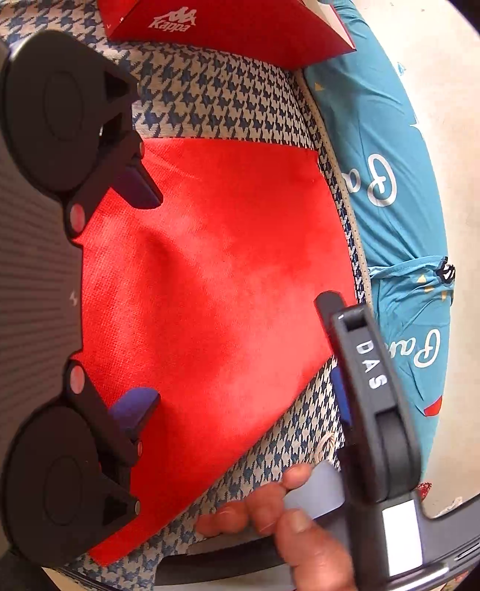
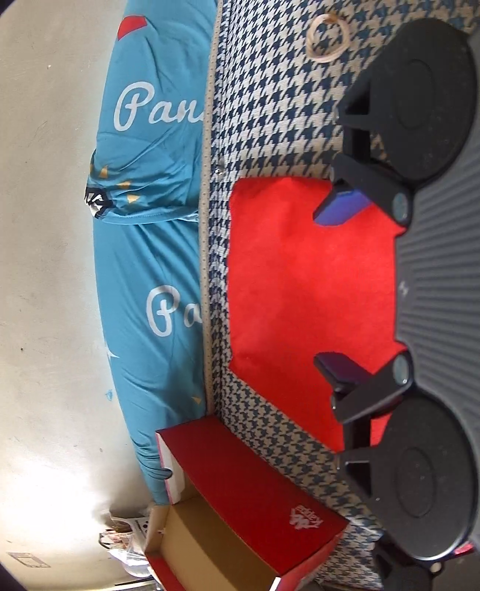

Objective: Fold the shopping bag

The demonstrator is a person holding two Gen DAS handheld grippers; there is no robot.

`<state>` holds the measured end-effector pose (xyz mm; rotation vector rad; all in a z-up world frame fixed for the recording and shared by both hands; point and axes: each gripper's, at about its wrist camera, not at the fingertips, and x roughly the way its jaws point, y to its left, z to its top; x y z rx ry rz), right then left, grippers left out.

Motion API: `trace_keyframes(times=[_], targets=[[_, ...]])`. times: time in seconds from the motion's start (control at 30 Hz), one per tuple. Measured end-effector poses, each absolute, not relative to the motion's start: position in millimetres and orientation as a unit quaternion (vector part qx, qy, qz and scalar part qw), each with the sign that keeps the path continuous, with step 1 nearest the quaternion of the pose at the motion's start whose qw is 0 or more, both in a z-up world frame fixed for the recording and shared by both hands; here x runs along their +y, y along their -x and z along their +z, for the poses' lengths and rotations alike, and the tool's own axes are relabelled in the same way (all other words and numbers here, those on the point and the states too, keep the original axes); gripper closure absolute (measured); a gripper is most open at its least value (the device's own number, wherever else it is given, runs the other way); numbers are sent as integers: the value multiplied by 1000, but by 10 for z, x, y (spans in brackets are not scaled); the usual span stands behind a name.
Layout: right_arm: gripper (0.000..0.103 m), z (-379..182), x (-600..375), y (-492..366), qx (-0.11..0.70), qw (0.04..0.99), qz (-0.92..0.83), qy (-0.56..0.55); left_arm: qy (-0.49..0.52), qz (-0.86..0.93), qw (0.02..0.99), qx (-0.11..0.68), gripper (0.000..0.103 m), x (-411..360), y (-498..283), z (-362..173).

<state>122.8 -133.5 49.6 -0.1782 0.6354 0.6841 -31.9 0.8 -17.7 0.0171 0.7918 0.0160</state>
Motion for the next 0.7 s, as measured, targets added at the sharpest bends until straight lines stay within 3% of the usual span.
trace_keyframes(times=[0.1,0.3,0.4,0.7], targets=[[19,468,-1360,-1049,310,888,322,107,0,2,921,389,0,1,431,-169],[17,359,-1431,-910,348,888,276,117,-6,-2,922,388,0,-57,638,-180],[5,295,-1399,-839,360,888,257,128,-3,1,922,387,0,-62,678,-193],[2,170,-1365,-831,398,876,241,132,15,6,919,395,0,-34,676,-228]])
